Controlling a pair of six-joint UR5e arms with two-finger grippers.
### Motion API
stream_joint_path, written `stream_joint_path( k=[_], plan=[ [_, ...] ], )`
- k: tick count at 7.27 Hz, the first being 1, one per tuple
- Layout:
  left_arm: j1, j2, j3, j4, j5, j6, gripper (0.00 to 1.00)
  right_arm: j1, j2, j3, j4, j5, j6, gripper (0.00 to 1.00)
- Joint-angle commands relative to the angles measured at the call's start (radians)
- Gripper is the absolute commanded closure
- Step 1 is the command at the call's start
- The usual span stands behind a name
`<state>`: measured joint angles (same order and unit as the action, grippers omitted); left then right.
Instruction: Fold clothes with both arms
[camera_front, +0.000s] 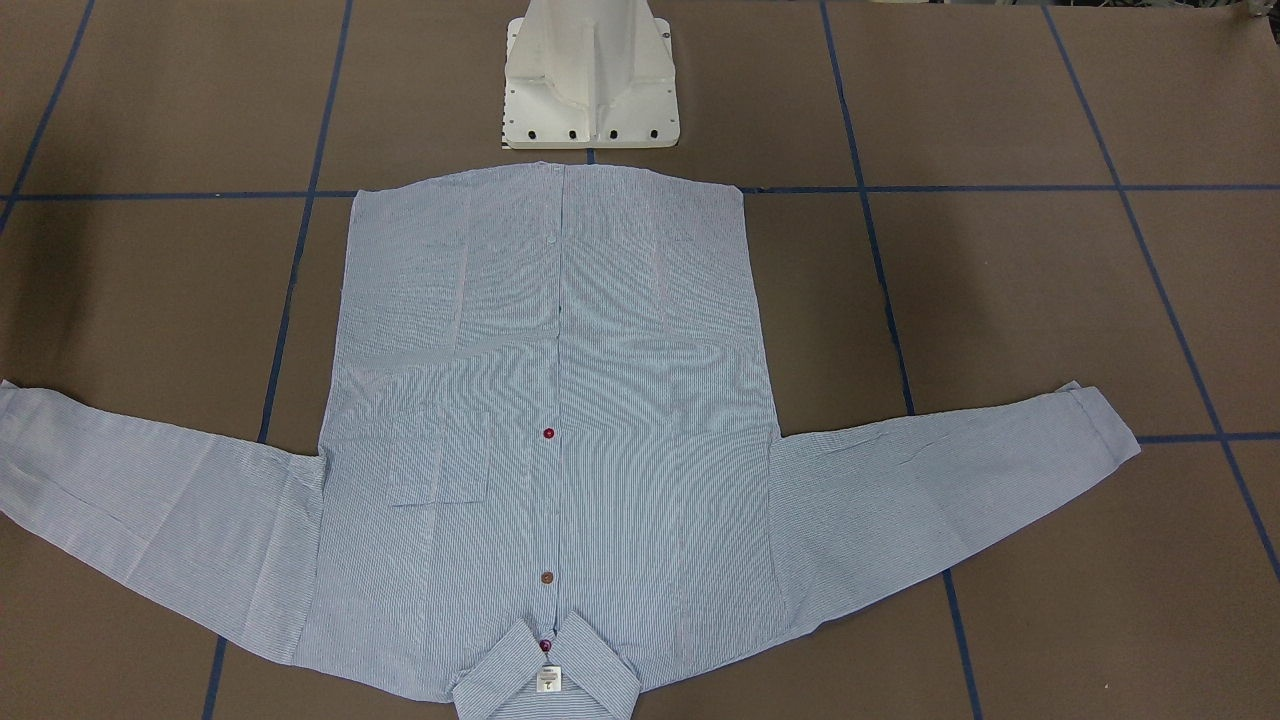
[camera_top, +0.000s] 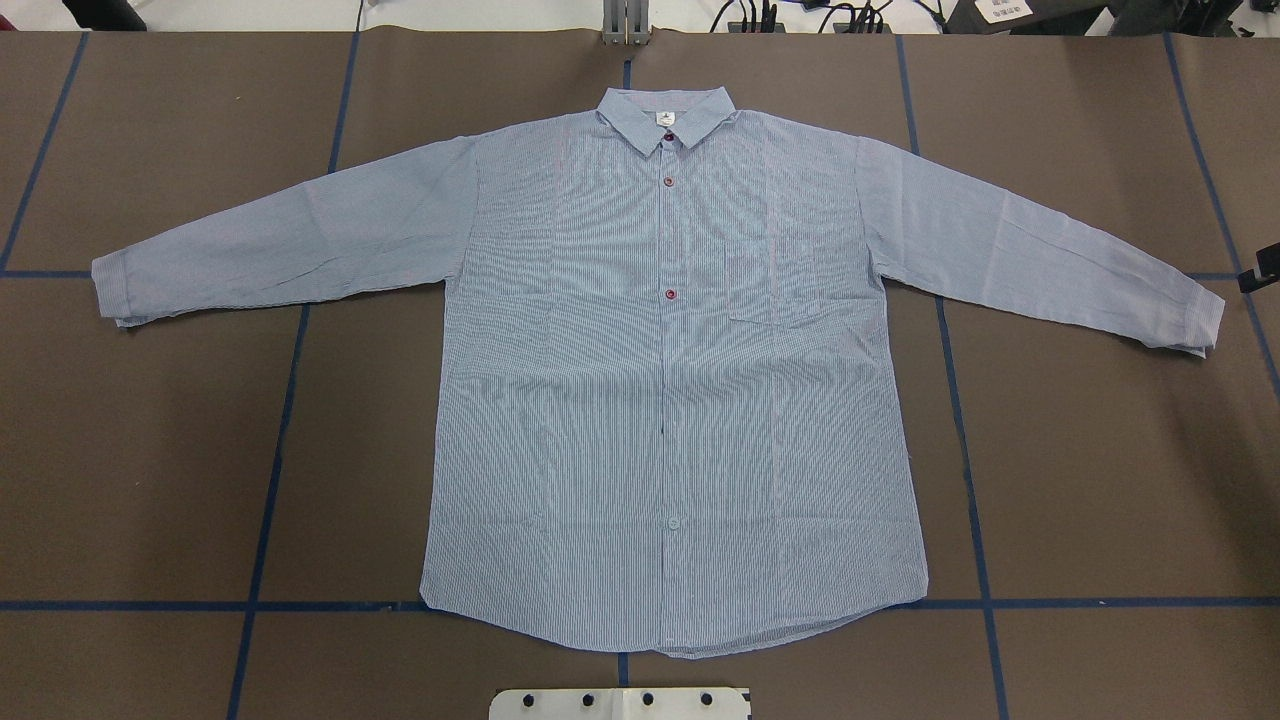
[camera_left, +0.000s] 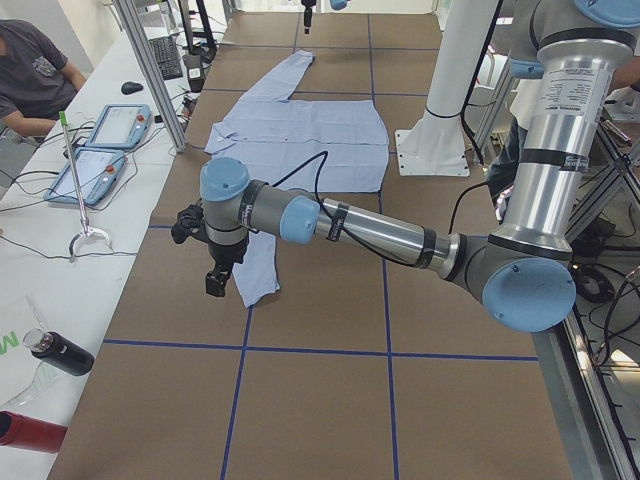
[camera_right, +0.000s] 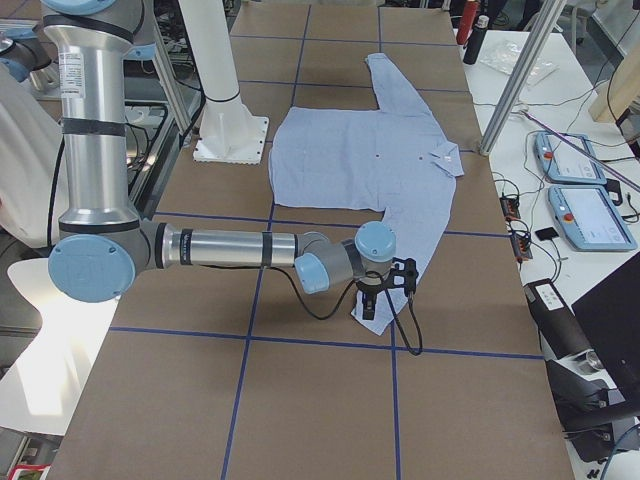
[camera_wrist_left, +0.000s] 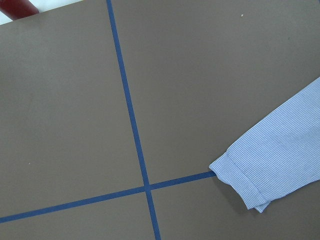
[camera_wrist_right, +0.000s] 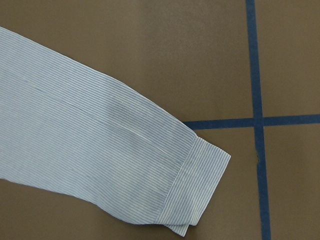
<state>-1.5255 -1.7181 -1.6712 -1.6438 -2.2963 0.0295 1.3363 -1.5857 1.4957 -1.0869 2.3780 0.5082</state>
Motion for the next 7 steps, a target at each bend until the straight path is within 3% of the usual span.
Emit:
stream_joint_path(
  k=[1,3,4,7],
  plan=[
    [-0.001,0.038,0.007,-0.097,-0.011,-0.002,0.00,-0.032,0.007,-0.142,0.244,-0.006,0.114,0.00],
    [-0.001,0.047,0.004,-0.099,-0.012,0.000,0.00,-0.086,0.007,-0.144,0.251,-0.014,0.199,0.01],
    [-0.001,0.048,0.004,-0.099,-0.012,0.000,0.00,-0.121,0.007,-0.147,0.249,-0.058,0.201,0.02],
    [-0.002,0.049,-0.004,-0.099,-0.012,-0.002,0.00,-0.134,0.010,-0.147,0.234,-0.077,0.204,0.11]
  ],
)
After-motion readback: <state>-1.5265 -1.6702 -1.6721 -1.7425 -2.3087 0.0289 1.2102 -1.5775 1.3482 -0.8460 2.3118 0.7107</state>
